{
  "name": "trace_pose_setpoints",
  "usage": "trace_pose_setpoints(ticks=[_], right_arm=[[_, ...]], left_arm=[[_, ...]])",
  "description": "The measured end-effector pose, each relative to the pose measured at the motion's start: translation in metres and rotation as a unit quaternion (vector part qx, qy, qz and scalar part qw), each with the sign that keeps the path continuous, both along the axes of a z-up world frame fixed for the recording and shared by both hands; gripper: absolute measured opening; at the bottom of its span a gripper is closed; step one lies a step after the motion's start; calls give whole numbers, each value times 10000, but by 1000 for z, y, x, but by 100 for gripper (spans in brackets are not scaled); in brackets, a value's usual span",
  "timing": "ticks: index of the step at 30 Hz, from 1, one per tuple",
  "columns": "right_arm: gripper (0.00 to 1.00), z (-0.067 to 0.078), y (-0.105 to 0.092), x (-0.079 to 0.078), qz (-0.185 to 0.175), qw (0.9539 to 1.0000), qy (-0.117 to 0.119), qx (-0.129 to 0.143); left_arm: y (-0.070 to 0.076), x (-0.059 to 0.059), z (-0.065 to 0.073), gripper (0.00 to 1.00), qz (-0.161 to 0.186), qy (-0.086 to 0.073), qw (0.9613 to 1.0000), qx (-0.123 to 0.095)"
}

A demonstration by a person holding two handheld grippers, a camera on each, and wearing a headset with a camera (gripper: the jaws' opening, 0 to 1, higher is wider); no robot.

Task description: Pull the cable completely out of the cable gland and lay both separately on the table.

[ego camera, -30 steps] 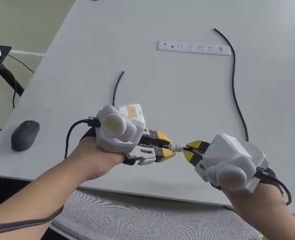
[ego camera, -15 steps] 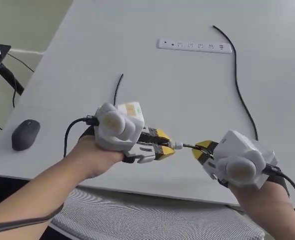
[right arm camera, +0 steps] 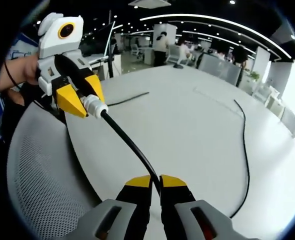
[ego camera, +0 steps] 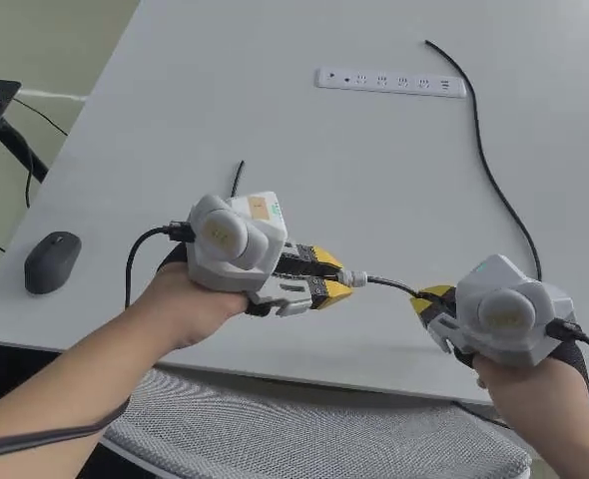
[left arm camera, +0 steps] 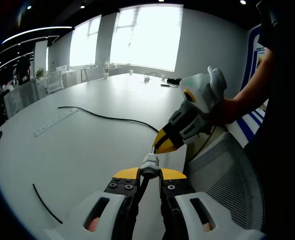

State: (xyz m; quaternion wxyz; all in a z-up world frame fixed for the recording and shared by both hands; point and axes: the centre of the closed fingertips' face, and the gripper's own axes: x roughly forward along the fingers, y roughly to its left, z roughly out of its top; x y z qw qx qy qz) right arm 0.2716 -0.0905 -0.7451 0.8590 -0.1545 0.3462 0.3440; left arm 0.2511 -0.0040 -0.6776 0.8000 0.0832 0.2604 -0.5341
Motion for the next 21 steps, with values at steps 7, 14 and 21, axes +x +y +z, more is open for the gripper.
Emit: trace_pose_setpoints(ticks=[7,14,21], right_arm=[[0,-17,-12,-4,-386,9983,416,138],[0,-16,-11,-8,-402,9982,424,150],[1,-15,-11,-9,-387,9985,355,179]], left_arm=[[-2,-4,-1,15,8,7,10000,0],[-4,-5,-2,15,-3,9,10000,12],[-3,-4,-2,15,6,-8,10000,30]])
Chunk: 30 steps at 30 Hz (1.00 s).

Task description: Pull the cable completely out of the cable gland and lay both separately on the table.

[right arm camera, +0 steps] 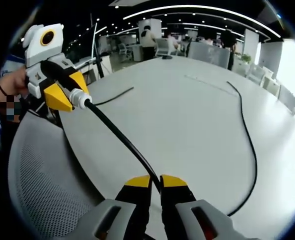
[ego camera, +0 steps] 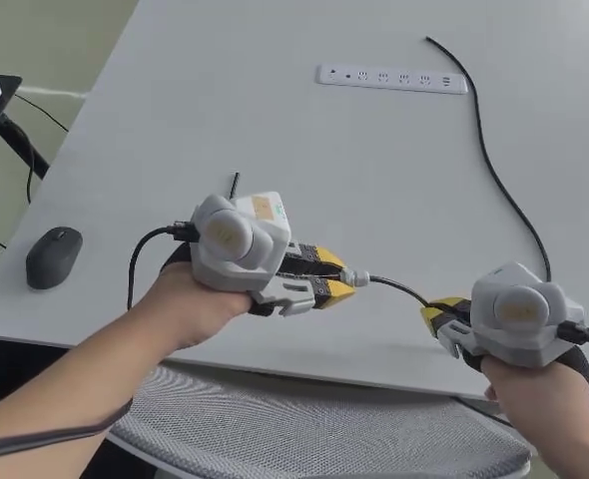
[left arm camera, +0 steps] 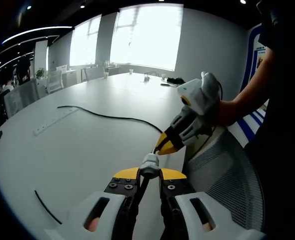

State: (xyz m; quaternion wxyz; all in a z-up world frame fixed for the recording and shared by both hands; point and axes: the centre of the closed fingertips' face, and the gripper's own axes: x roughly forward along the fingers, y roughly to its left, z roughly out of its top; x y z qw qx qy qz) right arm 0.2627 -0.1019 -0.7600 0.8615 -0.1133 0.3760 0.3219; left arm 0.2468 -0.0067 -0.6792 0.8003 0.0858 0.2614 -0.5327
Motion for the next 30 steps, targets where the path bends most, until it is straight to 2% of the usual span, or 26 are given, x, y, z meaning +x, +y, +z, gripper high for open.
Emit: trace_pose_setpoints(ticks=[3,10,21,27,30], right_arm=[[1,2,1,-2,149,9998,-112,-10],[2,4,0,-4,191,9997,-148,26],[3,14,-1,-8,457,9981,-396,-141],[10,26,1,-8,494,9975,-508,-49],[15,37,10,-9,839,9933,-777,-148]], left_arm=[[0,-1,0,15,2,11,10000,2],[1,-1,0,15,18,2,10000,26],[2,-1,7,15,122,17,9999,-44],[3,-3,7,15,117,24,9999,-23],[3,-3,7,15,128,40,9999,-24]])
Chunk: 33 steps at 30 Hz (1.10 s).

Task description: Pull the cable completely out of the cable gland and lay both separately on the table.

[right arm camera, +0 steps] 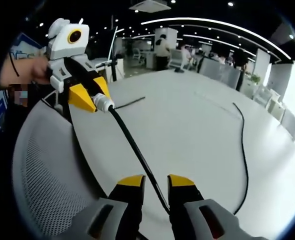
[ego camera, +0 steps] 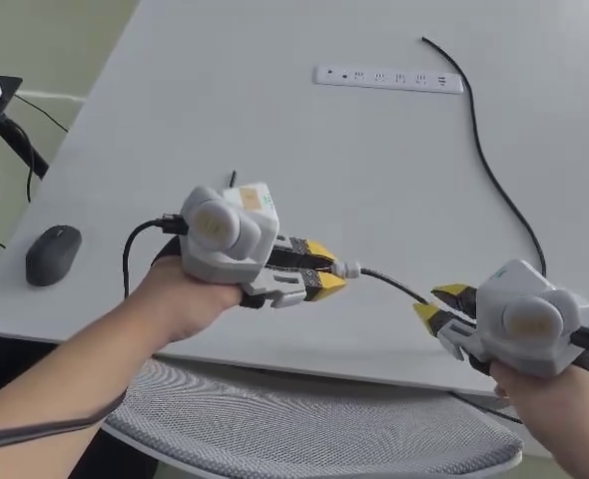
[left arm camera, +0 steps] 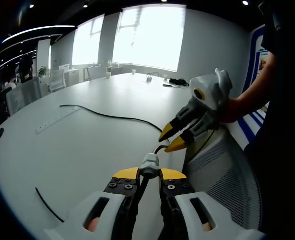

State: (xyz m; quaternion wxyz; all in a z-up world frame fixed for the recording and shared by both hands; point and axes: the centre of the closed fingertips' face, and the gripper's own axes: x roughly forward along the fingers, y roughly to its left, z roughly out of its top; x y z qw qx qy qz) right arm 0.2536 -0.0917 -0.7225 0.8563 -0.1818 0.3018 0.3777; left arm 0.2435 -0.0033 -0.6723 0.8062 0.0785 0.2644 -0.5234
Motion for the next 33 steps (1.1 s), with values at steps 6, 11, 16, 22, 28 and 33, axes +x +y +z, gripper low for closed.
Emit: trace_pose_setpoints(ticks=[6,11,16,22,28,33], right_arm=[[16,25,29,-4,544,9979,-341,-4],[16,36,52,-4,945,9932,-663,-122],[14,39,66,-6,1150,9897,-815,-236],[10,37,73,-7,1302,9873,-850,-331],[4,34,74,-9,1387,9856,-868,-415],[2,32,74,-10,1435,9843,-901,-495]], left_arm=[[-1,-3,0,15,-42,9,10000,23],[-2,-4,-2,15,-82,24,9999,68],[-2,-5,-4,15,-121,39,9999,107],[-2,-6,-6,15,-154,51,9998,125],[-2,-5,-9,15,-167,51,9997,153],[-2,-5,-10,15,-197,6,9996,184]])
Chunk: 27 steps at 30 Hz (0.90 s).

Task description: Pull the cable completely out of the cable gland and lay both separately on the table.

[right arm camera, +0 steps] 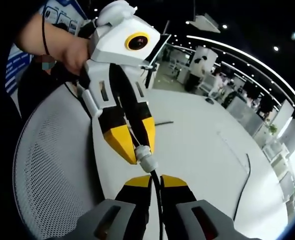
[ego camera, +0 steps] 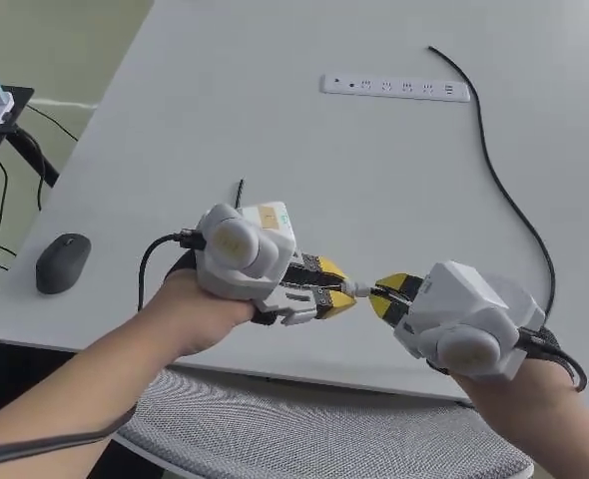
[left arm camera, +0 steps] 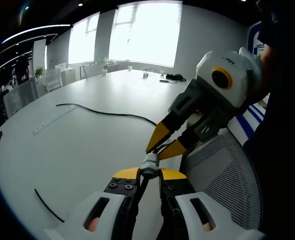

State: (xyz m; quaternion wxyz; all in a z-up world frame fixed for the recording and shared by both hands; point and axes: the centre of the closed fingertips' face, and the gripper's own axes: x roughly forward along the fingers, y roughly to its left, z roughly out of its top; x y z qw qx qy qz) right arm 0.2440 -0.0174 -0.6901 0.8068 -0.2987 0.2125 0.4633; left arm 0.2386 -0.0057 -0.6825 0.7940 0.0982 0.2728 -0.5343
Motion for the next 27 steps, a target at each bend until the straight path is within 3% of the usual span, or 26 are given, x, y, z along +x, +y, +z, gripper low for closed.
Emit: trace_pose_setpoints(ticks=[18,27], right_arm=[[0,-2,-2,5,-352,9990,168,223],[0,-11,-18,10,-682,9967,345,269]], left_arm=[[1,3,0,15,-1,-18,10000,-37],[3,6,-1,15,13,1,10000,-36]])
